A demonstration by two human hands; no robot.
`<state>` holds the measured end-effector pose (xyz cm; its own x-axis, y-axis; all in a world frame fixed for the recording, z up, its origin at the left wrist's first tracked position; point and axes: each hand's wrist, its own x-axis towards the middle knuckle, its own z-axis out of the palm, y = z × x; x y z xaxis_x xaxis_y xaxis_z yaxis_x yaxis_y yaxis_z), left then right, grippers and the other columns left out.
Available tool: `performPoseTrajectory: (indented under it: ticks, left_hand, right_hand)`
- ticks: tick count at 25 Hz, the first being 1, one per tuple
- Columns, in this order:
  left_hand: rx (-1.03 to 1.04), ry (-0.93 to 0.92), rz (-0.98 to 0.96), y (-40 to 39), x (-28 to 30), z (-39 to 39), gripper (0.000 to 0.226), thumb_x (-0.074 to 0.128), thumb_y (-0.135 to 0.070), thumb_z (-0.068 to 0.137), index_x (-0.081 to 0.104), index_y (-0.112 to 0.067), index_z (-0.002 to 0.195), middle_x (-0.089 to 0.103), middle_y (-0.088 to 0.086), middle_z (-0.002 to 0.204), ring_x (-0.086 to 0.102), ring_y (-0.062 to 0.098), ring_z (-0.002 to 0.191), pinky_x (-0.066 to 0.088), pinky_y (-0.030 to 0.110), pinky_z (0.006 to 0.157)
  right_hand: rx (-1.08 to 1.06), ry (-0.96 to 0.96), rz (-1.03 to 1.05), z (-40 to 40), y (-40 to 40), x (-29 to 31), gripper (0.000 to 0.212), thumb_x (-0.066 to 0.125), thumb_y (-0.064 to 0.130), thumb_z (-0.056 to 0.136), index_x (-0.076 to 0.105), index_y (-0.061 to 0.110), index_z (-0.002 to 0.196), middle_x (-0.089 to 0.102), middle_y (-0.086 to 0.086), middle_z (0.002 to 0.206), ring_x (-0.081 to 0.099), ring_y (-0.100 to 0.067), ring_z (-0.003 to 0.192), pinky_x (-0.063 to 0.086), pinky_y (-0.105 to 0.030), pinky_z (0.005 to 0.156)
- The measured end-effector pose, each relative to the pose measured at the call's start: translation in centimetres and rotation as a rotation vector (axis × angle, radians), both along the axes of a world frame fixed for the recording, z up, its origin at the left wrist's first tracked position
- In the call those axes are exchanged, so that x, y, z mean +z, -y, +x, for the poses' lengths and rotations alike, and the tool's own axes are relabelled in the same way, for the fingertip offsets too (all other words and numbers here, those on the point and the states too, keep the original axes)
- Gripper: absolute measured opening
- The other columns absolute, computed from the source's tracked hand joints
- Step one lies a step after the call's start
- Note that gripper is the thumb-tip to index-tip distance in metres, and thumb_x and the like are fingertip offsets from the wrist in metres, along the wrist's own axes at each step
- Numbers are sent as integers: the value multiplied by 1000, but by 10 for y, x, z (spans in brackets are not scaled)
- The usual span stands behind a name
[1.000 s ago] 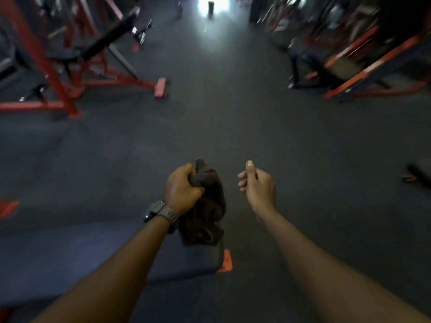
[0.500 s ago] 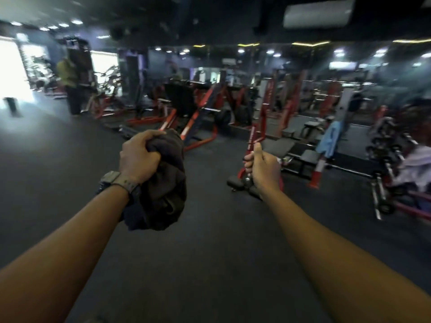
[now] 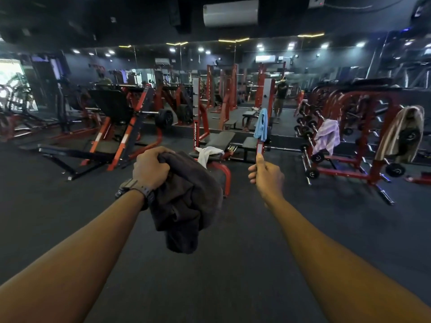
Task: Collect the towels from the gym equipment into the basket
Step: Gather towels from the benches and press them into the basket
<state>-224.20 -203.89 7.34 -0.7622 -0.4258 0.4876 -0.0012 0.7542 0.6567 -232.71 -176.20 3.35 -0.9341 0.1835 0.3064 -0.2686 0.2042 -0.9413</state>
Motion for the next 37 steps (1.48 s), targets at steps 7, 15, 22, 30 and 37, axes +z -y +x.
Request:
performPoseTrajectory:
  ticks: [7,15,22,30,37]
  left_hand:
    - [-24,2,-67,11,2,-70,42,51,-11,69,63,-51,77,73,-4,97,67,25,95,57,39,82]
    - [-46,0,-86,76,10,-230,45,53,-5,72,72,-41,92,75,2,106,68,29,101,57,43,89]
    - [-65,41,-100,106,12,-397,46,53,-3,73,68,-45,85,69,-4,90,62,19,81,48,29,68]
    - [-93,141,-197,134,-11,-608,51,53,-6,66,64,-54,75,69,-9,87,68,23,88,50,29,74]
    - [1,205,-158,191,-41,-768,47,51,-14,67,64,-57,79,74,-11,95,69,20,88,57,34,74]
  right_hand:
    - [7,6,20,-71,11,-6,55,45,51,104,72,18,70,69,3,59,67,-10,59,61,-44,81]
    - [-7,7,24,-222,70,2,52,46,49,104,72,16,74,71,0,65,67,-12,62,61,-43,82]
    - [1,9,36,-379,103,-3,53,45,51,104,71,16,74,71,2,65,66,-9,60,59,-33,72]
    - [148,83,8,-614,135,-24,53,45,46,105,67,15,68,69,-6,66,64,-17,62,57,-44,73]
    - [231,132,110,-803,195,-36,56,42,48,106,72,8,81,74,-13,79,69,-27,76,55,-55,90]
